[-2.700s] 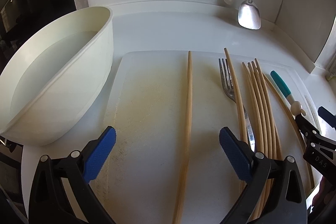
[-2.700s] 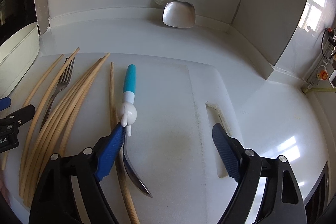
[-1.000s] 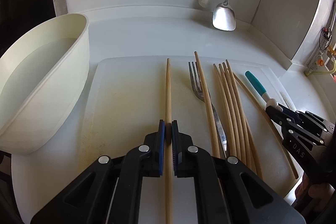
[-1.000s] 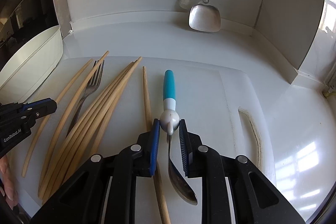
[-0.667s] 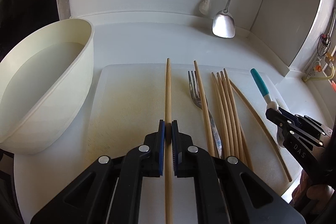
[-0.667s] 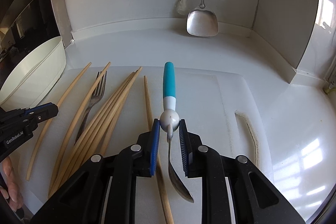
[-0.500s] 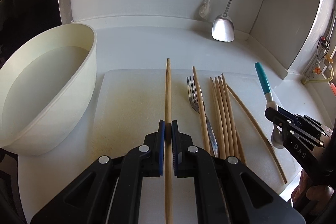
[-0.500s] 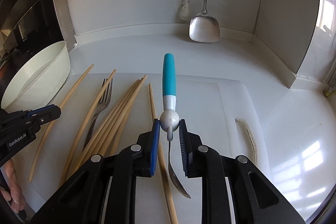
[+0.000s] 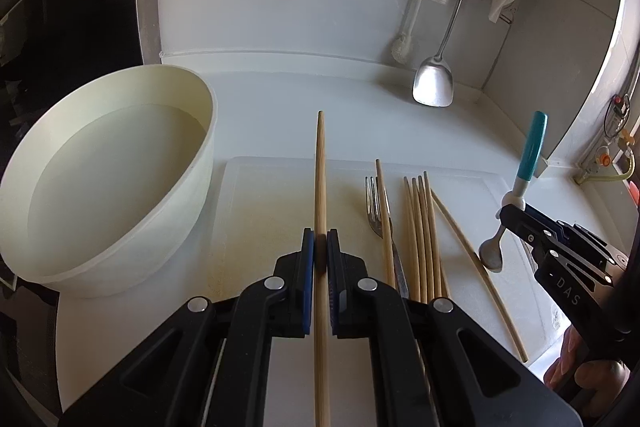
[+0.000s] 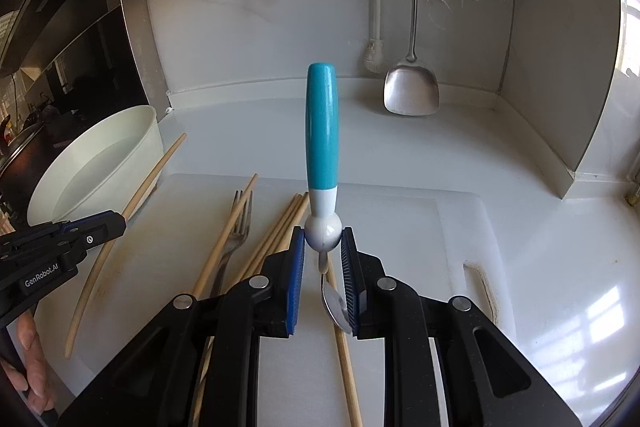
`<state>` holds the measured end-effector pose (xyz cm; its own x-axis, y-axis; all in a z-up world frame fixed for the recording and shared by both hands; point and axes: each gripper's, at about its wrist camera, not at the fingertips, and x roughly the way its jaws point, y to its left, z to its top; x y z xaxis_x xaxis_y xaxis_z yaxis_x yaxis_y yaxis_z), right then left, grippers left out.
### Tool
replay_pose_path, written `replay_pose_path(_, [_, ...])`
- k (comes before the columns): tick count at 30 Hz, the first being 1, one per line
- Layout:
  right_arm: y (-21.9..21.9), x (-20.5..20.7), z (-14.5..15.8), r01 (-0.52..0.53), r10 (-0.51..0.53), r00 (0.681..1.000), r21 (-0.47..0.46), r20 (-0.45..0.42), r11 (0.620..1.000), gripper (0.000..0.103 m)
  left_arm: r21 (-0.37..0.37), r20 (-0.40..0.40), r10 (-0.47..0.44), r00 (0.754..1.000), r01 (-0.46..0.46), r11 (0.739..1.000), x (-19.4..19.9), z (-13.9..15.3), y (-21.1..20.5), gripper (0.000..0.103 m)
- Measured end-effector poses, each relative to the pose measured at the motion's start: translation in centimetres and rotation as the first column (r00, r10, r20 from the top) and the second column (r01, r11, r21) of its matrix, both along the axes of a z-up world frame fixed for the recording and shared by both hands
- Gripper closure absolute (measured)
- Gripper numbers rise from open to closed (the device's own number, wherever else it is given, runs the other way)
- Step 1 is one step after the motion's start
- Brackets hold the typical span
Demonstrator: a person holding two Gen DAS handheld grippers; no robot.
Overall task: Organize utensils
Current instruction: 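Lift the chopstick with the left gripper while the right gripper carries the spoon over the white basin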
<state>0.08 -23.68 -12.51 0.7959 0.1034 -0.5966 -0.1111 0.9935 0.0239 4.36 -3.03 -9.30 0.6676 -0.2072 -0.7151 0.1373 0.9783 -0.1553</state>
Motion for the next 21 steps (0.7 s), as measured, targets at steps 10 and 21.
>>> replay_pose_path(10, [3.3,0.1,3.8,-0.101,0.1,0.993,0.013,0.06,0.995,0.085,0.002,0.052,0.075,0.996,-0.076,0.997,-1.5,3.9,2.6,0.096])
replay_pose_path(21, [11.1,0.4,7.9,-0.248,0.244,0.966,0.041,0.082,0.968,0.085,-0.007,0.085,0.184,0.979,-0.184,0.983,-2.3,7.9,9.6,0.096])
